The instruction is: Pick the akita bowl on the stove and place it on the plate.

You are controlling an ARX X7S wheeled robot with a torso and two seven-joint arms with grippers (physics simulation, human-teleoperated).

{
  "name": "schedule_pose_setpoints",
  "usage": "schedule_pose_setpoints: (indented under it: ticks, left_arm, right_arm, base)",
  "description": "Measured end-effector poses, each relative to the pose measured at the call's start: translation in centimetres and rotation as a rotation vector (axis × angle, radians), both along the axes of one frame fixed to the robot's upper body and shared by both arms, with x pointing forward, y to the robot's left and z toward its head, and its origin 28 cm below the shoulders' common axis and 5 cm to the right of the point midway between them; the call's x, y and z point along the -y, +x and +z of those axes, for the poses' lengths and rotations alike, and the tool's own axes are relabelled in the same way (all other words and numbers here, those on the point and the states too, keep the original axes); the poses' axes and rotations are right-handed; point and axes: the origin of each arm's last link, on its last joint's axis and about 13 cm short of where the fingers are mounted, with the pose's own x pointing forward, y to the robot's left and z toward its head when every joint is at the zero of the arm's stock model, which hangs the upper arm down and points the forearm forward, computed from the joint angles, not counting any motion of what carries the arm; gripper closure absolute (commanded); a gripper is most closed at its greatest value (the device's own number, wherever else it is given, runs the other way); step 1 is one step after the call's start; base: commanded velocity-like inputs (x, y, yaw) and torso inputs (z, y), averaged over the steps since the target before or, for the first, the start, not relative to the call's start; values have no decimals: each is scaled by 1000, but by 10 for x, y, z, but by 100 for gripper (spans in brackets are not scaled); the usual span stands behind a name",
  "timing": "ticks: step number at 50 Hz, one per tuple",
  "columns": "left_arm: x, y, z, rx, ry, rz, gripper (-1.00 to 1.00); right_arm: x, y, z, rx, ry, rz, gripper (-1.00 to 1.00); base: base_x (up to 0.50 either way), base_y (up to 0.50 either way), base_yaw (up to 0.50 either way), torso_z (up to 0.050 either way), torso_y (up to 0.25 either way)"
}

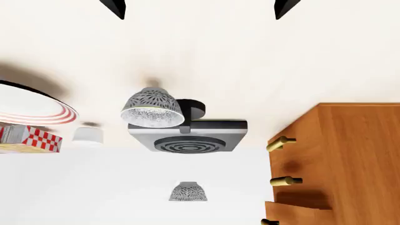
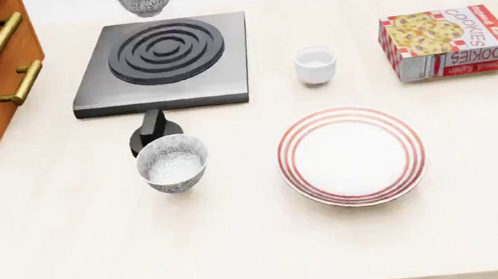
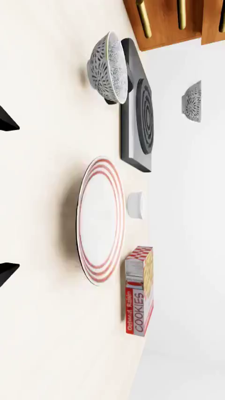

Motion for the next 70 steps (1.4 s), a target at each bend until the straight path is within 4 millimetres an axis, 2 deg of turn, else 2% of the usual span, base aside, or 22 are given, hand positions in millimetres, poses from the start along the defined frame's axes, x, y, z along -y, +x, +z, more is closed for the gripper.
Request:
schedule_pose_setpoints:
  ticks: [38,46,49,54,62,70]
  left_arm:
    - [1,-2,-5,14,38,-12,-100]
    - [1,-2,-6,13,49,-15,-100]
    - [1,-2,-7,13,53,-16,-100]
    - [1,-2,-7,14,57,-15,-100]
    - [1,-3,-7,16,59,-13,-100]
    - [1,-2,-8,17,61,-10,-100]
  right_arm:
    - [-1,0,-1,-3,17,12,-100]
    - [-2,1,3,-13,21,21,-100]
    - [-5,5,15,0,17,27,-100]
    - [-13,22,51,43,13,30,-100]
    - [-20,54,133,130,52,5,-100]
    - [-6,69,220,186,121,-37,-100]
  base:
    - [0,0,0,0,0]
    - [0,0,0,0,0]
    - [0,0,0,0,0]
    - [0,0,0,0,0]
    - [0,0,0,0,0]
    - [0,0,0,0,0]
